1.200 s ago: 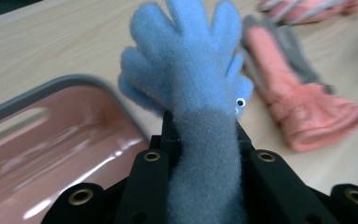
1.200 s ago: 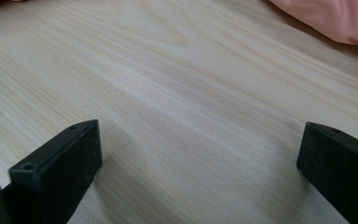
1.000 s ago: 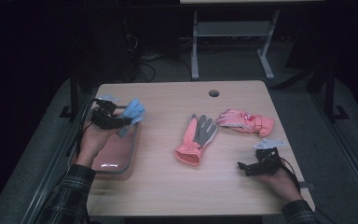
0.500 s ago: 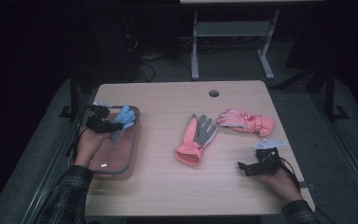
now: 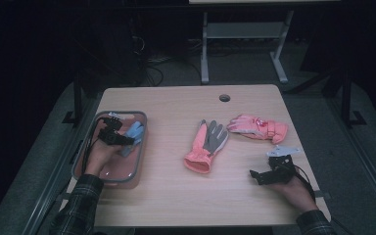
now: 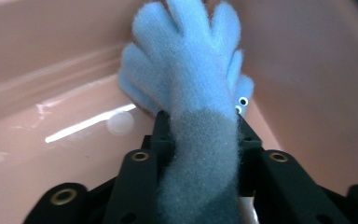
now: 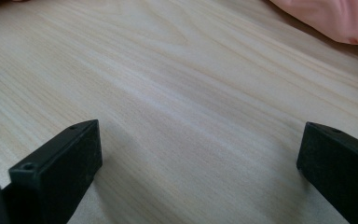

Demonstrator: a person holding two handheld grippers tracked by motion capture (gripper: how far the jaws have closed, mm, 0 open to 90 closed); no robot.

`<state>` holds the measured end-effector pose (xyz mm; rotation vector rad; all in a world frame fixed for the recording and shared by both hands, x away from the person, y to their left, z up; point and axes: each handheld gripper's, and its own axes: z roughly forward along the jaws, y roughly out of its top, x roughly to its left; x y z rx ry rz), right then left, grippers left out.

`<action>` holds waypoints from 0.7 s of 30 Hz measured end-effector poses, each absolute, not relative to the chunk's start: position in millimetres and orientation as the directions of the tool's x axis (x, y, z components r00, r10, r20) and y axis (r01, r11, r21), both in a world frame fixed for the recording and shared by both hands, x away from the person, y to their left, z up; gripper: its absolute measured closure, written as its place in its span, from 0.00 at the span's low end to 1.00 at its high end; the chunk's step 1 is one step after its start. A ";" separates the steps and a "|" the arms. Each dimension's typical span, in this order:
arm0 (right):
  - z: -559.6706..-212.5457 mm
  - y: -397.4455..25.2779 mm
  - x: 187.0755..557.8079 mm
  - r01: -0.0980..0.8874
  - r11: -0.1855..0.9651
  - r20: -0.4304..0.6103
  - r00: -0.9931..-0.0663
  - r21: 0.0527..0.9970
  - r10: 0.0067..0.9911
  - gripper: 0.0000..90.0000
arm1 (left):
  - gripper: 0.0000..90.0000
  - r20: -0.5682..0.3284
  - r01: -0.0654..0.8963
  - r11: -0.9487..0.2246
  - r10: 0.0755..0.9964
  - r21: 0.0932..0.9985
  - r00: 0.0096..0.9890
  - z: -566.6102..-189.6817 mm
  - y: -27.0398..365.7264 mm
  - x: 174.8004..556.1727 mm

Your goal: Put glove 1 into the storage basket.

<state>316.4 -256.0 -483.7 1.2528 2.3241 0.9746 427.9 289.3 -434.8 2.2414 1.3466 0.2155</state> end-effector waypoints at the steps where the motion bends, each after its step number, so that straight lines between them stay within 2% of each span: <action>1: -483.7 -256.0 316.4 0.604 0.381 0.035 -0.561 0.700 0.827 0.00 | 0.67 -0.123 0.779 -0.377 0.860 0.502 0.495 -434.8 289.3 427.9; 3: -483.7 -256.2 316.4 0.601 0.384 0.032 -0.565 0.701 0.825 0.00 | 0.63 -0.125 0.784 -0.388 0.856 0.485 0.501 -437.4 287.6 428.3; 8: -483.7 -256.1 316.4 0.601 0.384 0.032 -0.564 0.701 0.825 0.00 | 0.38 -0.133 0.781 -0.398 0.848 0.482 0.514 -439.0 287.4 428.4; 11: -483.7 -256.1 316.4 0.601 0.384 0.032 -0.565 0.701 0.825 0.00 | 0.27 -0.124 0.782 -0.389 0.855 0.486 0.503 -438.3 291.5 427.8; 16: -483.7 -256.1 316.2 0.600 0.385 0.032 -0.565 0.701 0.824 0.00 | 0.20 -0.134 0.775 -0.349 0.867 0.527 0.481 -426.4 304.3 424.3; 21: -483.7 -256.1 316.2 0.600 0.385 0.032 -0.565 0.701 0.824 0.00 | 0.18 -0.126 0.747 -0.335 0.865 0.574 0.485 -406.8 310.2 417.5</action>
